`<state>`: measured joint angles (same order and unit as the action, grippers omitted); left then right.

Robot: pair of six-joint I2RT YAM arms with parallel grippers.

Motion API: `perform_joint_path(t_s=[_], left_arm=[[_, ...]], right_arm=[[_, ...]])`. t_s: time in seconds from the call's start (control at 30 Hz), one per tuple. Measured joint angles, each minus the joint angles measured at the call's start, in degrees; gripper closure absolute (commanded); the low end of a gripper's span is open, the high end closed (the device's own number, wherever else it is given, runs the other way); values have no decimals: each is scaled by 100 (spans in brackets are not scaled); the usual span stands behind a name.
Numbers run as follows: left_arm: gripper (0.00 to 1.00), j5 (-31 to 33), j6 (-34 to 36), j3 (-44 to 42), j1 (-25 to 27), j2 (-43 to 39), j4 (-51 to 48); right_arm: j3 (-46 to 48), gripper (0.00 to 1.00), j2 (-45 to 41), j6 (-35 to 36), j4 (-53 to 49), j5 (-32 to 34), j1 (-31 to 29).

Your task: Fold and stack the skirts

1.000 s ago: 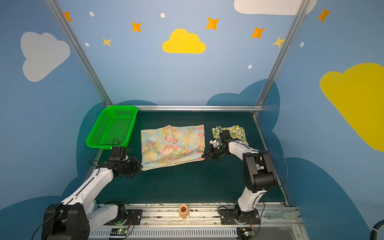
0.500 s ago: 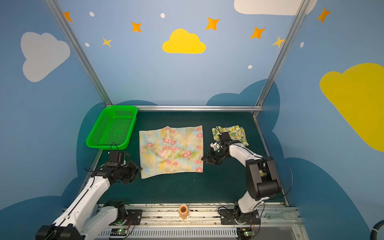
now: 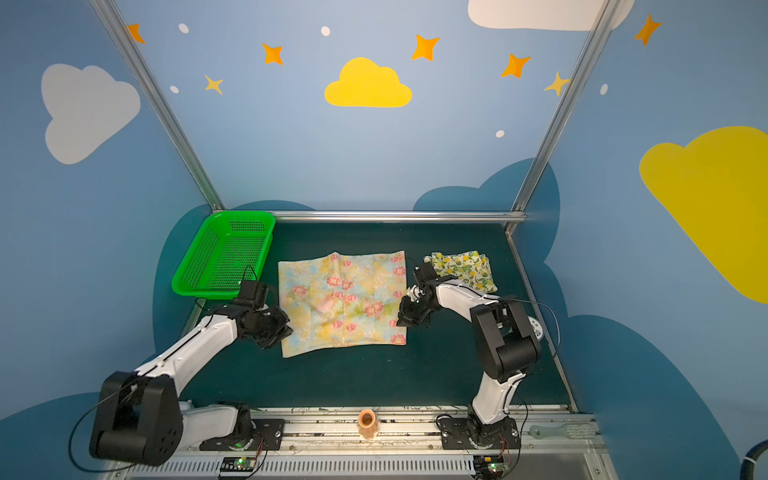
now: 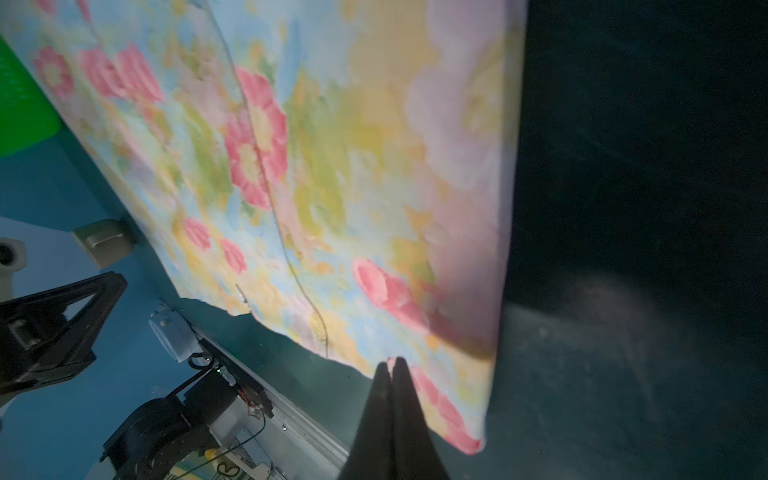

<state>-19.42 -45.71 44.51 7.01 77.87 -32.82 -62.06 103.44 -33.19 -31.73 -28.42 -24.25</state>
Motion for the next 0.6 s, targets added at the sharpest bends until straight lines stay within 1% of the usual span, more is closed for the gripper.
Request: perform_joint_path(t_s=[0.1,0.2,0.37,0.47,0.6], left_arm=[[96,28,256,472,153,835,-7],[96,68,448,750,229,1408,-4],[96,76,619,994,304,1950,-125],[96,61,649,1178,382,2103,-188],[96,20,599,1309,651,2232,-164]], right_arm=[[-151,100,310,-101,15,160,-28],[-551,100,640,-131,-109,286,-7],[-1187,100,1032,-151,-299,514,83],[-1504,100,1233,-162,-444,551,227],[-2096,100,1602,-146,-675,573,487]])
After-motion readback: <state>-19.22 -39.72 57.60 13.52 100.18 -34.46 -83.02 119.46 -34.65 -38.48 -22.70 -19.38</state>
